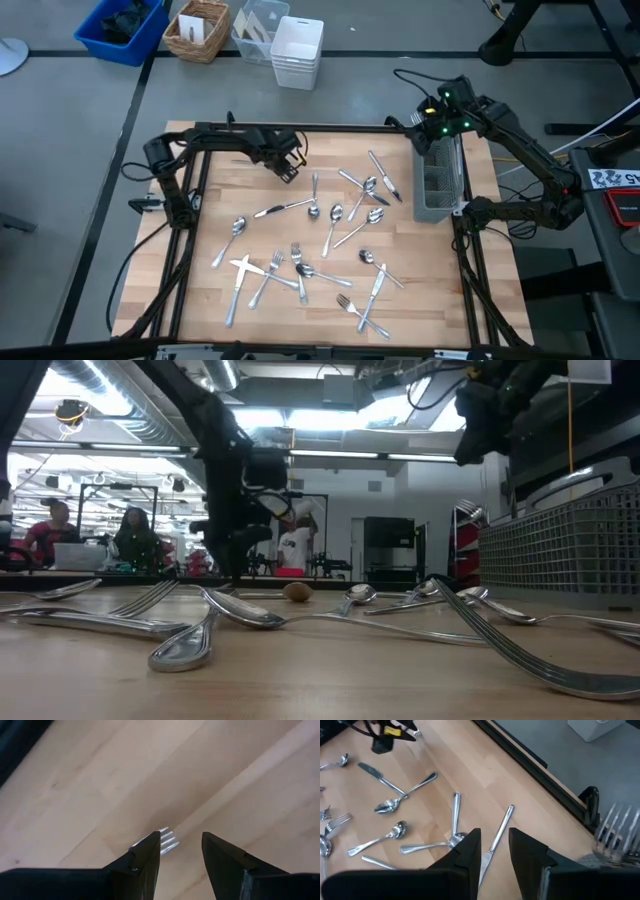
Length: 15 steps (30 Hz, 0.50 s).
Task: Sort silverware
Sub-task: Put the fork into the left section of the utensil holder
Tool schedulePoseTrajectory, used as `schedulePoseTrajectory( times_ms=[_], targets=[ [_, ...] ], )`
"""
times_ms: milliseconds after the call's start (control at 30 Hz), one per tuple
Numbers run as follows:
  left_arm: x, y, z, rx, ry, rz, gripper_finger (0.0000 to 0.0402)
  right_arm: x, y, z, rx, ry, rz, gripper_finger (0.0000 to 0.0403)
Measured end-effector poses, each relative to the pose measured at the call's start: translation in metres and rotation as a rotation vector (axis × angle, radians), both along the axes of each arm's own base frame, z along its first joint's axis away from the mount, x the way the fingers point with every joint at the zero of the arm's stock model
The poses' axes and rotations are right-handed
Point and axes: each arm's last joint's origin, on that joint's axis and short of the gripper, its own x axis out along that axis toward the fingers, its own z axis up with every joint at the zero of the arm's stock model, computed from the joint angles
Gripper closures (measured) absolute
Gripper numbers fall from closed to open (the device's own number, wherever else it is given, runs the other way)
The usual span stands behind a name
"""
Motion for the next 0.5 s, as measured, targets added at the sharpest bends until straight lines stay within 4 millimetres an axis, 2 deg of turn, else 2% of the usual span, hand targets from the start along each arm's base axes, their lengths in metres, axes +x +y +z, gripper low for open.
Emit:
schedulePoseTrajectory(
  times_ms=[167,500],
  targets=[
    [0.0005,0.0017,-0.0098,0.032,0.048,0.037,0.0263,0.0037,0.0033,0.0000,-0.001,0.000,0.023,0.0301],
    [0.0013,0.0005,-0.0102,0.054,0.051,0.068,0.0263,0.0036,0.0032,-0.0001,-0.004,0.004,0.019,0.0301]
  ],
)
